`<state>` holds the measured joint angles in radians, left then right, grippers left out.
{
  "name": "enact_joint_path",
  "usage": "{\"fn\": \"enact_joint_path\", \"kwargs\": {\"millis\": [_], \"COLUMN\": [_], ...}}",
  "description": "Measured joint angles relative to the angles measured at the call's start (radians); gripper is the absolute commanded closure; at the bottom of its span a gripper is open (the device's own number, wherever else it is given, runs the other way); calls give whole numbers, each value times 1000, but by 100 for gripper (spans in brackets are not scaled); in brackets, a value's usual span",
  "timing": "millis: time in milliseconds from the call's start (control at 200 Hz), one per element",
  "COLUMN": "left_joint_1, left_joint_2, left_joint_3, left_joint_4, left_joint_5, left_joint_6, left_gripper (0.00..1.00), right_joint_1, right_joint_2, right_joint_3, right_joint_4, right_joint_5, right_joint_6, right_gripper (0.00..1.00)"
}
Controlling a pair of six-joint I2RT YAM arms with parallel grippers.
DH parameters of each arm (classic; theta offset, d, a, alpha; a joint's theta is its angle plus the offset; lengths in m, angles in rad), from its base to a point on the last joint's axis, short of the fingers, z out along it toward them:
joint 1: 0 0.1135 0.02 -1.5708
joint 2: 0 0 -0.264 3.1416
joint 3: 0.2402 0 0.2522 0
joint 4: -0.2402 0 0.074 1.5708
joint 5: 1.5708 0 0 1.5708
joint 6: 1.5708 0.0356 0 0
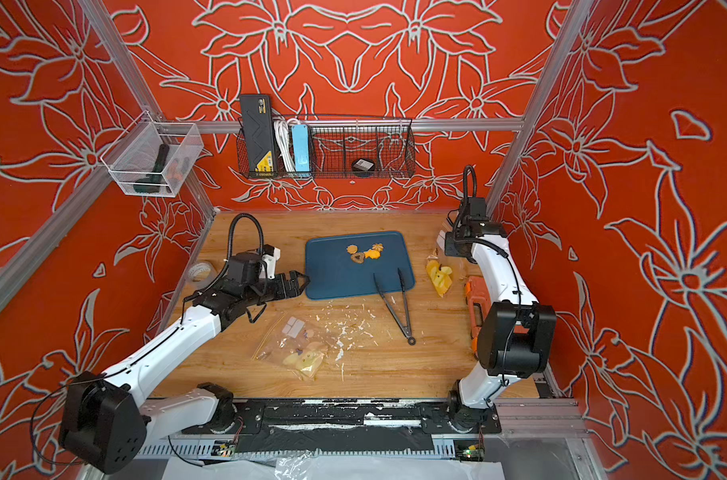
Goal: Put the cookies into a resealable bag to prevent moisture
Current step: Place the ziploc bag at the center of the board, then adjust the ziploc bag at the center of the board.
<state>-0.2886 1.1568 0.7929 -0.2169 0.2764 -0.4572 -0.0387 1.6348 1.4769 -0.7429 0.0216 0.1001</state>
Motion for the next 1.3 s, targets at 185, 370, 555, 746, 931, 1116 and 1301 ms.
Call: {"fn": "enact_joint_path", "kwargs": {"millis": [185,370,555,746,931,1116,1301], "left_joint_1": [0,0,-6,-41,-128,-154,-3], "left_joint_2": [-33,-39,-27,-26,-31,-64,-95], "left_joint_3": [4,5,75,146,107,-8,-33], "left_joint_4": [-61,-117,-259,-380,-427,-430,-412], "left_joint_5": [-48,-105,-235,-352,-385,-376,-307], "left_joint_6": [4,-1,-16,-25,-81,-148,-170], "left_gripper": [0,0,0,0,0,0,0], "right_joint_1": [-16,-16,-16,61,362,733,1079], "right_joint_2": [-1,-7,-85,-294,-476,-508,-447], "right_joint_3": [-1,-27,-84,-175,-334,-536,-628], "right_joint_4": [28,66,90,124,165,220,307], "right_joint_5": [-3,-4,-12,6,-27,-65,-40], "right_joint_6": [1,14,32,72,124,207,248], "right_gripper": [100,77,38,40,42,43,30]}}
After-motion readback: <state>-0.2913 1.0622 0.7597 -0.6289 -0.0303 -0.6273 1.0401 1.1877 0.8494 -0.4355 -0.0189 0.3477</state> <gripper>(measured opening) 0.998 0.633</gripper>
